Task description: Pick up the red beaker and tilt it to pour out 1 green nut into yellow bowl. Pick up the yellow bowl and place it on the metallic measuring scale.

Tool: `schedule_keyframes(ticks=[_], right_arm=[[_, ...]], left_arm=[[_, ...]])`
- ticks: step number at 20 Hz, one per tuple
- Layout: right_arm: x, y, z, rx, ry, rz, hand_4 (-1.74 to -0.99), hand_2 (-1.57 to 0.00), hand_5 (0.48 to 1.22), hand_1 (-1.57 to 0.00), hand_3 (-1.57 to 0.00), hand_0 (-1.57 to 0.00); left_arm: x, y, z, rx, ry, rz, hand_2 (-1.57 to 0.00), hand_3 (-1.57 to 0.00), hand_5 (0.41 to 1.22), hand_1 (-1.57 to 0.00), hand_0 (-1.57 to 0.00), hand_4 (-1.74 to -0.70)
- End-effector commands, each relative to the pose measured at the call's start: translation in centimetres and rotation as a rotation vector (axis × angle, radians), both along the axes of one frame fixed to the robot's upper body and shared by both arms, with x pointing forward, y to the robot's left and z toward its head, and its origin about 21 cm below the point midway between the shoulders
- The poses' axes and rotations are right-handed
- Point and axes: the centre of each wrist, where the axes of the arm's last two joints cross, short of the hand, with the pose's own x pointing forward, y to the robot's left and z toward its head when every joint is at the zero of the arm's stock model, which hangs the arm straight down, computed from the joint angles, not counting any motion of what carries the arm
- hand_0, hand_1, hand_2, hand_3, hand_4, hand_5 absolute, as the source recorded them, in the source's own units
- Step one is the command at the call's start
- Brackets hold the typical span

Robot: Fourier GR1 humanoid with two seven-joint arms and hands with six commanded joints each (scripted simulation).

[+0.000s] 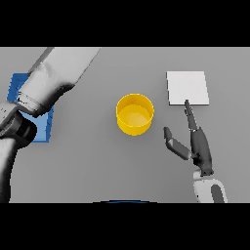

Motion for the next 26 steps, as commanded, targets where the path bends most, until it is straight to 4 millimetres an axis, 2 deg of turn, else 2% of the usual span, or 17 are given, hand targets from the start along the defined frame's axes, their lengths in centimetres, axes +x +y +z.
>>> schedule_keyframes(ticks=[1,2,4,7,11,12,14,17,19,23,26], right_arm=[[0.1,0.0,0.1,0.000,-0.002,0.003,-0.996,0.00,0.675,0.00,0.00,0.00],[0.2,0.1,0.1,0.005,-0.008,0.006,-0.990,0.00,0.672,0.00,0.00,0.00],[0.3,0.2,0.3,0.022,-0.001,0.009,-1.004,0.00,0.668,0.00,0.00,0.00],[0.6,0.1,0.1,0.049,0.019,0.008,-1.002,0.00,0.666,0.00,0.00,0.00],[0.5,0.1,0.0,0.030,0.013,0.017,-1.034,0.00,0.655,0.00,0.00,0.00],[0.5,0.0,0.1,0.023,0.013,0.013,-1.044,0.00,0.654,0.00,0.00,0.00],[0.4,0.2,0.0,0.024,0.017,0.013,-1.057,0.00,0.652,0.00,0.00,0.00],[0.6,0.4,0.1,0.005,0.014,0.002,-1.047,0.00,0.651,0.00,0.00,0.00],[0.5,0.1,0.3,-0.025,0.010,-0.008,-1.052,0.00,0.648,0.00,0.00,0.00],[0.7,0.1,0.4,-0.034,0.021,0.005,-1.035,0.00,0.650,0.00,0.00,0.00],[0.3,0.2,-0.3,-0.036,0.022,0.008,-1.018,0.00,0.645,0.00,0.00,0.00]], left_arm=[[0.5,1.5,1.1,-0.105,0.007,0.053,-1.57,-1.39,1.221,-1.57,-1.57,-1.73],[0.9,2.7,1.8,-0.189,0.014,0.102,-1.57,-1.43,1.221,-1.57,-1.57,-1.73],[1.6,6.4,2.7,-0.374,0.011,0.201,-1.57,-1.44,1.221,-1.57,-1.57,-1.74],[2.2,12.3,2.5,-0.651,-0.022,0.361,-1.57,-1.45,1.221,-1.57,-1.57,-1.74],[1.7,20.2,-0.3,-0.928,-0.069,0.570,-1.57,-1.41,1.221,-1.57,-1.57,-1.74],[1.4,21.6,-0.9,-0.992,-0.083,0.608,-1.57,-1.42,1.221,-1.57,-1.57,-1.74],[0.8,23.9,-3.3,-1.144,-0.089,0.697,-1.57,-1.44,1.221,-1.57,-1.57,-1.74],[-0.7,26.2,-7.1,-1.312,-0.098,0.808,-1.57,-1.47,1.221,-1.57,-1.57,-1.74],[-1.7,26.8,-8.7,-1.398,-0.101,0.838,-1.57,-1.47,1.221,-1.57,-1.57,-1.74],[-4.2,26.8,-11.7,-1.501,-0.111,0.921,-1.57,-1.46,1.221,-1.57,-1.57,-1.74],[-6.3,26.6,-13.7,-1.563,-0.113,0.936,-1.57,-1.44,1.221,-1.57,-1.57,-1.74]])
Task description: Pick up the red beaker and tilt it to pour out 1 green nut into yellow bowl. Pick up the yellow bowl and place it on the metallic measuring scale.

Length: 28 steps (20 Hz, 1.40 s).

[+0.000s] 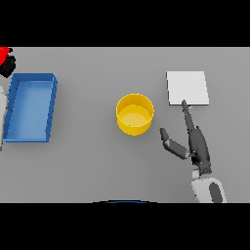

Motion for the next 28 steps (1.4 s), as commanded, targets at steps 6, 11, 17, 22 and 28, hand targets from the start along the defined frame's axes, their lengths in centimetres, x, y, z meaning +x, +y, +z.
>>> schedule_keyframes(ticks=[6,11,17,22,28], right_arm=[[0.0,-0.5,0.1,0.029,-0.004,0.010,-1.005,0.00,0.647,0.00,0.00,0.00],[-0.1,-0.9,0.0,0.014,-0.013,0.004,-1.013,0.00,0.644,0.00,0.00,0.00],[-0.1,-0.7,0.0,0.028,-0.014,-0.011,-1.009,0.00,0.634,0.00,0.00,0.00],[-0.3,-0.4,0.2,0.032,-0.026,0.005,-1.008,0.00,0.635,0.00,0.00,0.00],[-0.2,-0.8,0.3,0.011,-0.016,0.007,-1.019,0.00,0.643,0.00,0.00,0.00]], left_arm=[[-2.8,-0.7,-3.2,-0.080,-0.009,0.039,-1.57,-1.52,1.194,-1.57,-1.57,-1.74],[-4.2,-1.6,-4.3,-0.095,0.001,0.052,-1.57,-1.56,1.046,-1.57,-1.57,-1.74],[-5.8,-1.1,-4.8,-0.044,0.059,0.018,-1.35,-1.31,0.780,-1.38,-1.50,-1.16],[-6.1,-0.7,-5.2,-0.018,0.116,-0.031,-0.52,-0.49,0.666,-0.51,-0.62,-0.89],[-5.7,-0.8,-5.9,0.012,0.129,-0.080,-0.14,-0.13,0.649,-0.13,-0.16,-0.80]])
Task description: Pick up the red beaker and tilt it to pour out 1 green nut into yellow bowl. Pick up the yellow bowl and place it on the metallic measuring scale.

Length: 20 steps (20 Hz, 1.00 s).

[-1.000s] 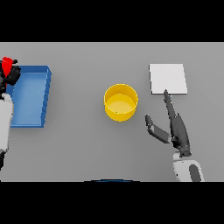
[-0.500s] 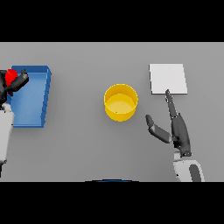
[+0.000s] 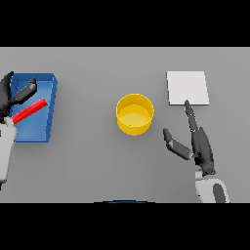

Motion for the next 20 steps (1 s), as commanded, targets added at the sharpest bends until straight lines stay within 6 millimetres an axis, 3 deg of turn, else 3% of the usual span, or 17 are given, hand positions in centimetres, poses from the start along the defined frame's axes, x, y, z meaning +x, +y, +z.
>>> schedule_keyframes(ticks=[1,4,8,12,20], right_arm=[[0.0,0.3,0.0,-0.010,0.010,0.001,-1.021,0.00,0.640,0.00,0.00,0.00],[0.9,-0.1,0.9,-0.105,0.030,0.108,-1.005,0.00,0.669,0.00,0.00,0.00],[4.0,-0.6,3.6,-0.440,0.032,0.267,-1.094,0.00,0.677,0.00,0.00,0.00],[6.3,0.8,5.3,-0.722,-0.013,0.445,-1.192,0.00,0.677,0.00,0.00,0.00],[10.2,3.4,6.7,-1.147,-0.082,0.701,-1.218,0.00,0.707,0.00,0.00,0.00]], left_arm=[[0.0,-0.2,-0.1,-0.003,-0.003,-0.007,-0.11,-0.10,0.649,-0.11,-0.13,-0.79],[-0.2,-0.3,-0.3,0.017,-0.040,-0.017,-0.06,-0.05,0.657,-0.05,-0.07,-0.76],[-0.2,-0.6,0.0,0.001,-0.057,-0.039,-0.02,-0.02,0.664,-0.02,-0.03,-0.74],[-0.1,-0.5,0.0,0.014,-0.048,-0.033,-0.01,-0.01,0.680,-0.01,-0.01,-0.73],[-0.1,-0.1,0.2,0.015,-0.033,-0.028,0.00,0.00,0.704,0.00,0.00,-0.75]])
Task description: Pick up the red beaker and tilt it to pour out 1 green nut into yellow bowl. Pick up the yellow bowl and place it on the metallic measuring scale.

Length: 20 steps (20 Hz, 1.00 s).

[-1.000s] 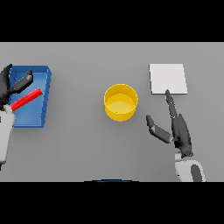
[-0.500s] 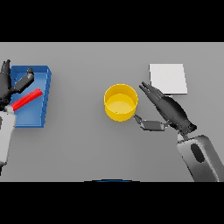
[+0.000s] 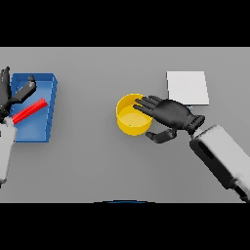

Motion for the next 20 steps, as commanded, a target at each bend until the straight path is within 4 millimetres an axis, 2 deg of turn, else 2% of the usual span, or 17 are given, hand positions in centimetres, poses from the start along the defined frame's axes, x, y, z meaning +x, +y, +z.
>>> schedule_keyframes(ticks=[1,2,7,12,13,20], right_arm=[[0.0,0.2,-0.1,-0.030,0.011,0.025,-1.215,0.00,0.711,0.00,0.00,0.00],[0.0,0.8,-0.7,-0.058,0.023,0.040,-1.213,0.00,0.714,0.00,0.00,0.00],[1.3,3.1,-1.0,-0.144,0.070,0.087,-1.231,0.00,0.725,0.00,0.00,0.00],[2.4,4.8,-1.2,-0.222,0.069,0.112,-1.257,0.00,0.733,0.00,0.00,0.00],[2.5,4.8,-1.3,-0.231,0.076,0.116,-1.258,0.00,0.734,0.00,0.00,0.00],[2.9,5.9,-2.0,-0.297,0.141,0.102,-1.282,0.00,0.749,0.00,-0.03,0.00]], left_arm=[[-0.1,0.5,0.0,0.010,-0.004,0.003,0.00,0.00,0.704,0.00,0.00,-0.74],[-0.3,0.4,0.0,0.012,-0.009,-0.003,0.00,0.00,0.706,0.00,0.00,-0.75],[0.0,0.1,0.3,0.006,-0.006,-0.003,0.00,0.00,0.698,0.00,0.00,-0.74],[-0.3,1.0,0.2,0.012,-0.015,0.001,0.00,0.00,0.698,0.00,0.00,-0.74],[-0.4,0.5,0.2,0.005,-0.013,-0.004,0.00,0.00,0.697,0.00,0.00,-0.74],[-0.4,1.2,0.6,0.007,0.004,0.006,0.00,0.00,0.697,0.00,0.00,-0.74]])
